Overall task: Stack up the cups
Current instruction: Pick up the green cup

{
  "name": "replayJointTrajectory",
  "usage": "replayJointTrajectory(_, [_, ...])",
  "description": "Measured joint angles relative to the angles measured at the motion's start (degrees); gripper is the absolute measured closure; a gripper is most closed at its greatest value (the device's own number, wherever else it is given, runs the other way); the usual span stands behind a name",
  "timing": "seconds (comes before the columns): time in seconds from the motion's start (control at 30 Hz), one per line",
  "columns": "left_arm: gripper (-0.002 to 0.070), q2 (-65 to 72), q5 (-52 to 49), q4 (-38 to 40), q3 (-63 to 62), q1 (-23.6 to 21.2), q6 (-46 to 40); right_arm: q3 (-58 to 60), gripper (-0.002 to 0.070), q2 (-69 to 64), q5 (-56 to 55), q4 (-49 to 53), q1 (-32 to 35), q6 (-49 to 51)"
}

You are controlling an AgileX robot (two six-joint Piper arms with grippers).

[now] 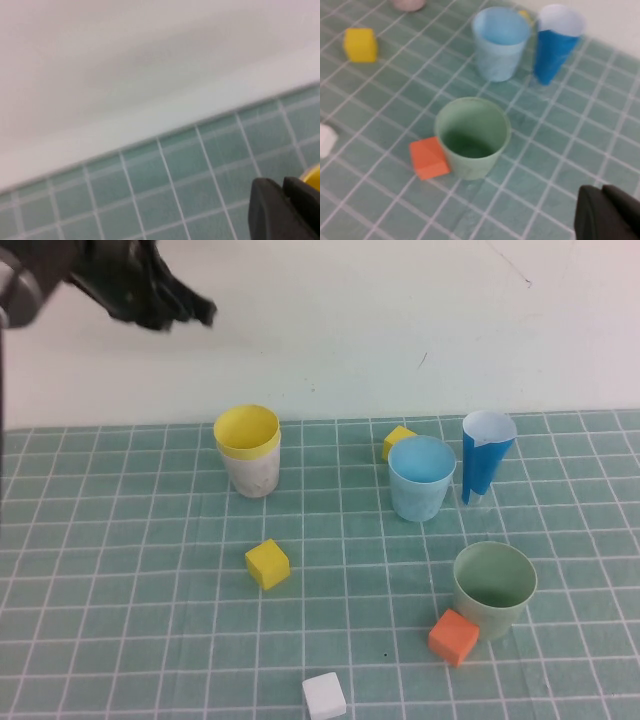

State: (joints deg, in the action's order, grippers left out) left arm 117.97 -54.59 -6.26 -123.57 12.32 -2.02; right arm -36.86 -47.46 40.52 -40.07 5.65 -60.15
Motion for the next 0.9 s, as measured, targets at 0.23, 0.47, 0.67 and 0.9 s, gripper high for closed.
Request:
replayJointTrajectory(0.23, [0.0671,-12.91,-2.68,0.63,-0.95,0.0,-0.62,-14.14,0.0678,-17.24,12.16,-0.36,-0.27,-3.05])
replayJointTrajectory(0.47, [0.0673,-24.84,-7.63,4.26,2.57,0.0,-4.06,-18.43,0.0679,-30.27,7.66,-0.36,-8.82,-6.38])
replayJointTrajectory(0.67, [0.0673,-37.53,-7.28,8.18,17.25,0.0,-5.93,-19.08,0.0663,-39.03,0.07,-0.36,-15.56,-7.85])
replayJointTrajectory(0.9, [0.0673,-54.45,2.23,8.42,42.93,0.0,-6.27,-20.83,0.0325,-45.75,-2.83,-0.26,-16.01,-9.89])
